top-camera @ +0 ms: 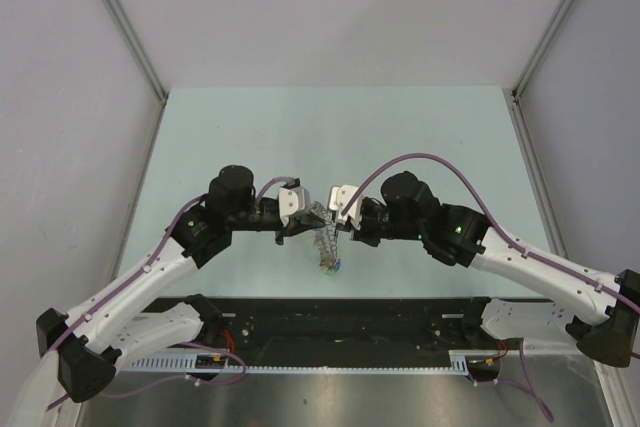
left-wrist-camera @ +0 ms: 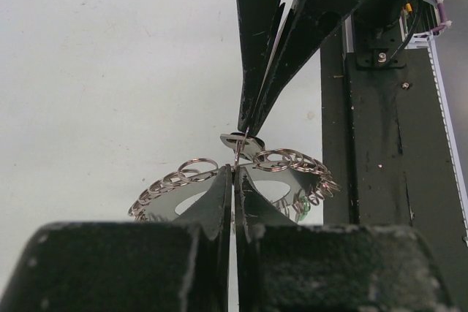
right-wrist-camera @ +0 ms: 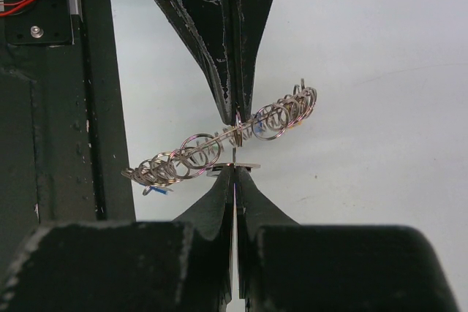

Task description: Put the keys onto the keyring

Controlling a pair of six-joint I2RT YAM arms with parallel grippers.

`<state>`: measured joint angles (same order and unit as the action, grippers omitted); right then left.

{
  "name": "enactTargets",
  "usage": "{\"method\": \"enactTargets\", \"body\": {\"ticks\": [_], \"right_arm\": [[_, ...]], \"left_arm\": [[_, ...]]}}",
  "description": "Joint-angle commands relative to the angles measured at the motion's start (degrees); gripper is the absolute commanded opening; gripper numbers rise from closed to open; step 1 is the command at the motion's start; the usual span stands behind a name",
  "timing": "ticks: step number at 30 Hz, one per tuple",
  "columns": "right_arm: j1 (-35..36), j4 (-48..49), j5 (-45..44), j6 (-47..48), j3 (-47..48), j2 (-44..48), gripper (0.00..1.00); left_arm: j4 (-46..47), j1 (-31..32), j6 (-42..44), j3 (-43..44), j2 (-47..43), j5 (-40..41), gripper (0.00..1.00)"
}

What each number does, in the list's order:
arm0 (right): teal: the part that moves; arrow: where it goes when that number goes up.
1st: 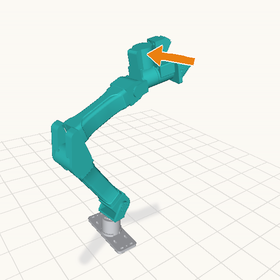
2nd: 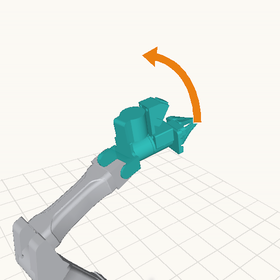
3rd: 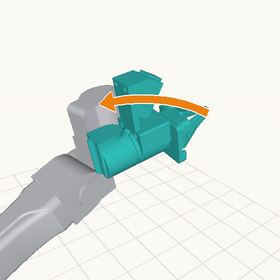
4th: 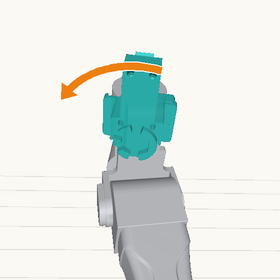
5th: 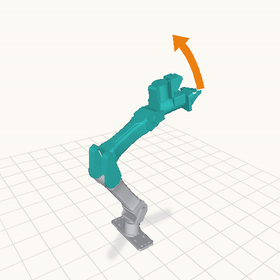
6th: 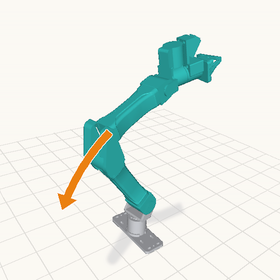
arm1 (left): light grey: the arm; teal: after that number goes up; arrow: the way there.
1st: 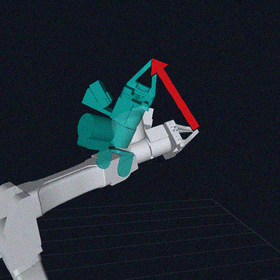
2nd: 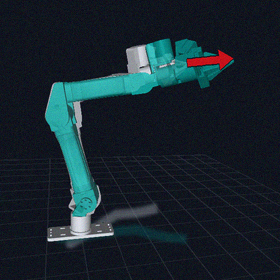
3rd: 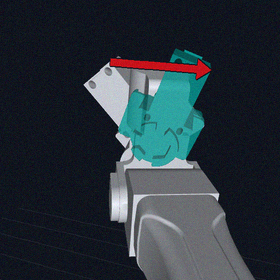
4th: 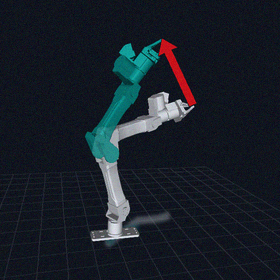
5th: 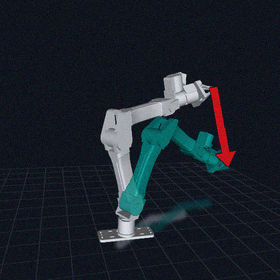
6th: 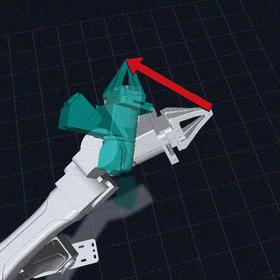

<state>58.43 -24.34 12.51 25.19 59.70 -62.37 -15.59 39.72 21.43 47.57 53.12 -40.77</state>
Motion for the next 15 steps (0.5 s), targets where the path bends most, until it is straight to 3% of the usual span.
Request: {"method": "enactTargets", "body": {"ticks": [1,15], "right_arm": [[0.36,1.4,0.14,-0.05,2.61,0.41,0.0],[0.28,1.49,0.41,0.03,2.53,0.32,0.0]], "left_arm": [[3.11,-0.17,0.01,0.42,-1.44,-2.99,0.0],[2.32,-0.09,0.98,0.68,-0.92,-5.1,0.0]]}}
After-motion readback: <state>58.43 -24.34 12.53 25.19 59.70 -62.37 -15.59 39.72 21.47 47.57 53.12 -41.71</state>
